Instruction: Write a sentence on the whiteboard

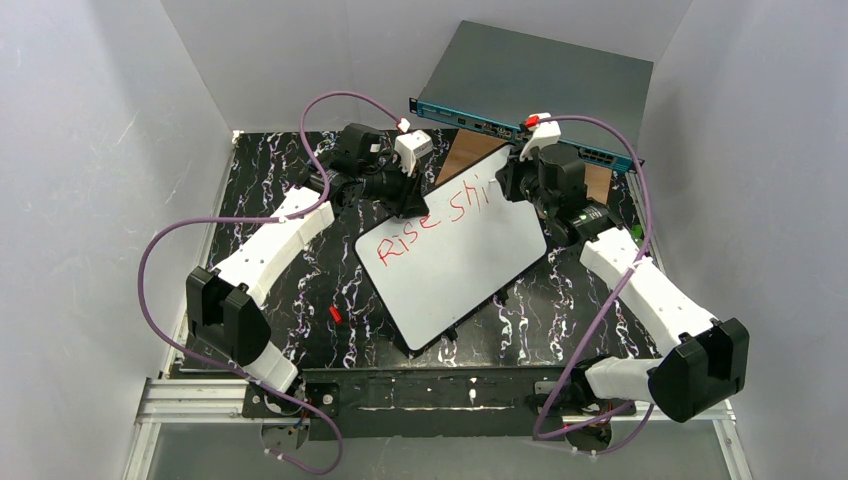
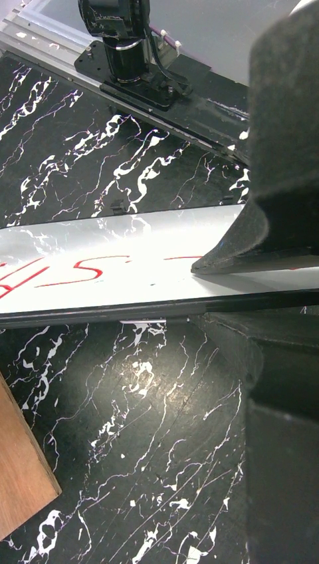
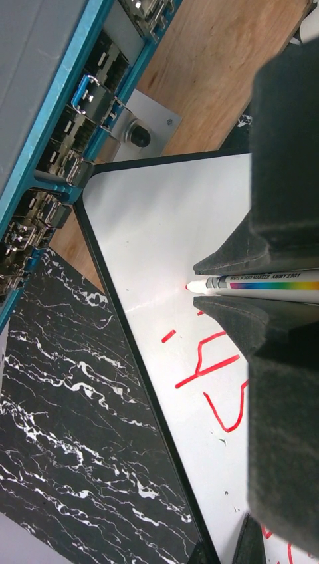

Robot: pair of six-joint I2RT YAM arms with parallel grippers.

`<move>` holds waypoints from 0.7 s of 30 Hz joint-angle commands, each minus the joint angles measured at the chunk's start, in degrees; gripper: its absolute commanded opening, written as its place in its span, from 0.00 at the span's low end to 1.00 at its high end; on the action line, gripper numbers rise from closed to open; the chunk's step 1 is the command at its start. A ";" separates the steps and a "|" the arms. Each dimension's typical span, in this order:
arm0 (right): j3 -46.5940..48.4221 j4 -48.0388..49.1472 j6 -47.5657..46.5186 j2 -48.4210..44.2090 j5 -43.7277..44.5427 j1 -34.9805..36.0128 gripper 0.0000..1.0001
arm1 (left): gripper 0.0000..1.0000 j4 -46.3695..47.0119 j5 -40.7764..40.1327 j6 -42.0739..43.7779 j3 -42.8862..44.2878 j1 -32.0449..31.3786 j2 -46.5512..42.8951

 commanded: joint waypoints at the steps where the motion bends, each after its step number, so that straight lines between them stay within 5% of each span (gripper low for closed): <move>1: 0.67 3.23 0.31 0.86 -0.41 -0.22 0.01 | 0.00 -3.75 1.81 2.82 0.09 -1.77 -2.17; 21: -6.09 2.39 1.34 -2.34 -0.23 -0.22 0.01 | 0.00 -3.64 1.56 2.98 0.44 -1.77 -1.97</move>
